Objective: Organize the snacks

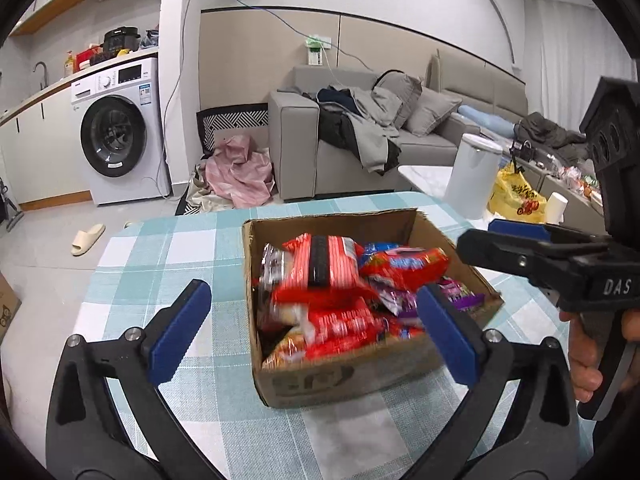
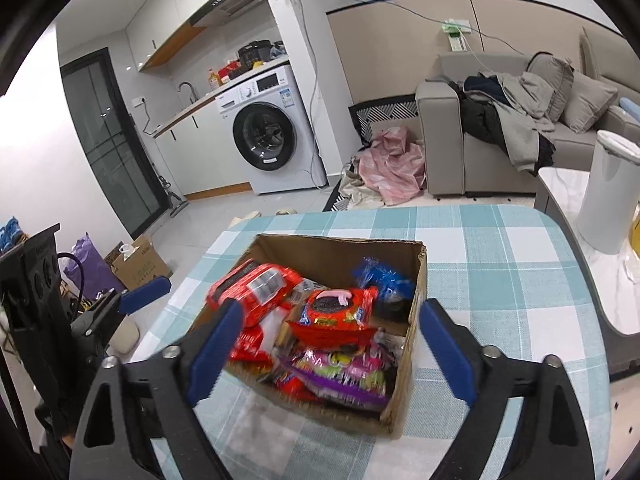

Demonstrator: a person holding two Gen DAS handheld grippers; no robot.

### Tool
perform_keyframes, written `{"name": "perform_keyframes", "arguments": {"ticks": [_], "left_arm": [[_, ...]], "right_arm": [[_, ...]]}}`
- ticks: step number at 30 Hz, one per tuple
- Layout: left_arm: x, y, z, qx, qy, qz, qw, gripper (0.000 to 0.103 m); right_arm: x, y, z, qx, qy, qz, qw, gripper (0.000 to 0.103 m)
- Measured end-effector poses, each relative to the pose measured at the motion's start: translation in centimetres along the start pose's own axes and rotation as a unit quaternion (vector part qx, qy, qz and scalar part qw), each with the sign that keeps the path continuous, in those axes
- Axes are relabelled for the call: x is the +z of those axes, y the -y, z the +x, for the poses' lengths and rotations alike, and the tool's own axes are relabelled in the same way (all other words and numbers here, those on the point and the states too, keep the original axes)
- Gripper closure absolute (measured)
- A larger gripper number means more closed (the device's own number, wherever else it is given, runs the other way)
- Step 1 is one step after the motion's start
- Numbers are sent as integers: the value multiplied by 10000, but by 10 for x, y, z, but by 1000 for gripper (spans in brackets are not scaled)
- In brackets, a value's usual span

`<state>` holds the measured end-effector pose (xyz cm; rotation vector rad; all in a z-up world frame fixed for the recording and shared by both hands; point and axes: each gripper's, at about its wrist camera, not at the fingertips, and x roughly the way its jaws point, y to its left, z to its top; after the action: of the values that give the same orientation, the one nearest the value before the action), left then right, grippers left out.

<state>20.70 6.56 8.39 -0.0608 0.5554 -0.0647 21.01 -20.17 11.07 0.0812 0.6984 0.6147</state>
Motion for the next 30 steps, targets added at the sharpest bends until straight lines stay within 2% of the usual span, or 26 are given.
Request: {"name": "perform_keyframes", "arguments": {"ticks": [5,16,21,30], "left_arm": [[-10,-2,-19,13,62,-39,10000,1],[-39,2,-62,89,388,-91,9992,1],[-51,-2,-69,145,465,-116,9987,1],[-79,-7,-72,243,518,-175,9982,1]], "right_arm": [[-11,-5,-13,141,190,-95,9997,1],[-43,-12,-36,337,641,-273,9970,0],[-62,-16,-37,297,644,-403,9967,0],[-90,-19,-34,224,900,-547,9942,0]]}}
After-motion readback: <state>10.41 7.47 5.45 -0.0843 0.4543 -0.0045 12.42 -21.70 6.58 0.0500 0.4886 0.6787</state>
